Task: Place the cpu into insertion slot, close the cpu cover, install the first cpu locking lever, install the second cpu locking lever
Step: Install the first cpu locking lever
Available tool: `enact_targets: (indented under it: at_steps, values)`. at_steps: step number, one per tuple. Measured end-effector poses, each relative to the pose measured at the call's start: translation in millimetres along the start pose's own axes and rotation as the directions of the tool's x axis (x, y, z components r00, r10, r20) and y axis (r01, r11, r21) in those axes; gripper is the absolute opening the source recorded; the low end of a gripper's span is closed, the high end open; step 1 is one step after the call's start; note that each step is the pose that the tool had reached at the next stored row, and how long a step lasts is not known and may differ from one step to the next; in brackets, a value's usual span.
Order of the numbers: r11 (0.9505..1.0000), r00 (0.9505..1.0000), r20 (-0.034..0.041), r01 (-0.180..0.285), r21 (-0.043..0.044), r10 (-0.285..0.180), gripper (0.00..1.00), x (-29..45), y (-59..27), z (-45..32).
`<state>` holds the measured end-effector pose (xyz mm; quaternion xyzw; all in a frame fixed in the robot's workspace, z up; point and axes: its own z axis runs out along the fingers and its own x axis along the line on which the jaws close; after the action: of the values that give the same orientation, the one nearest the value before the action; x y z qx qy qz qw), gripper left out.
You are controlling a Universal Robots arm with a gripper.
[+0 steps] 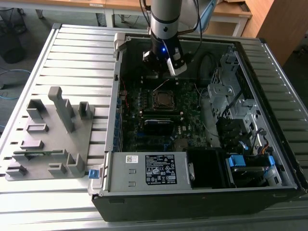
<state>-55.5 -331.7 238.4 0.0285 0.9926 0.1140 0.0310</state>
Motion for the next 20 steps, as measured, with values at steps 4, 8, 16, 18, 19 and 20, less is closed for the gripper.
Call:
enact_targets:
  at_steps: [4, 8, 16, 18, 19, 20]
  values:
    - [1.0, 1.0, 0.0, 0.0, 0.0, 0.0, 0.11, -1.6, -0.8, 4.0]
    - [1.0, 1.0, -0.0001, 0.0, 0.0001, 0.0, 0.11, -2.8, -1.4, 7.0]
    - [1.0, 1.0, -0.0001, 0.0, 0.0002, 0.0, 0.11, -8.8, -1.0, 9.6]
    - [1.0, 1.0, -0.0001, 0.0, 0.0002, 0.0, 0.11, -9.4, -0.8, 10.3]
    - [1.0, 1.0, 0.0001, 0.0, 0.0, 0.0, 0.11, -9.4, -0.7, 10.5]
    - [1.0, 1.0, 0.0001, 0.0, 0.0, 0.0, 0.11, -9.4, -0.7, 10.5]
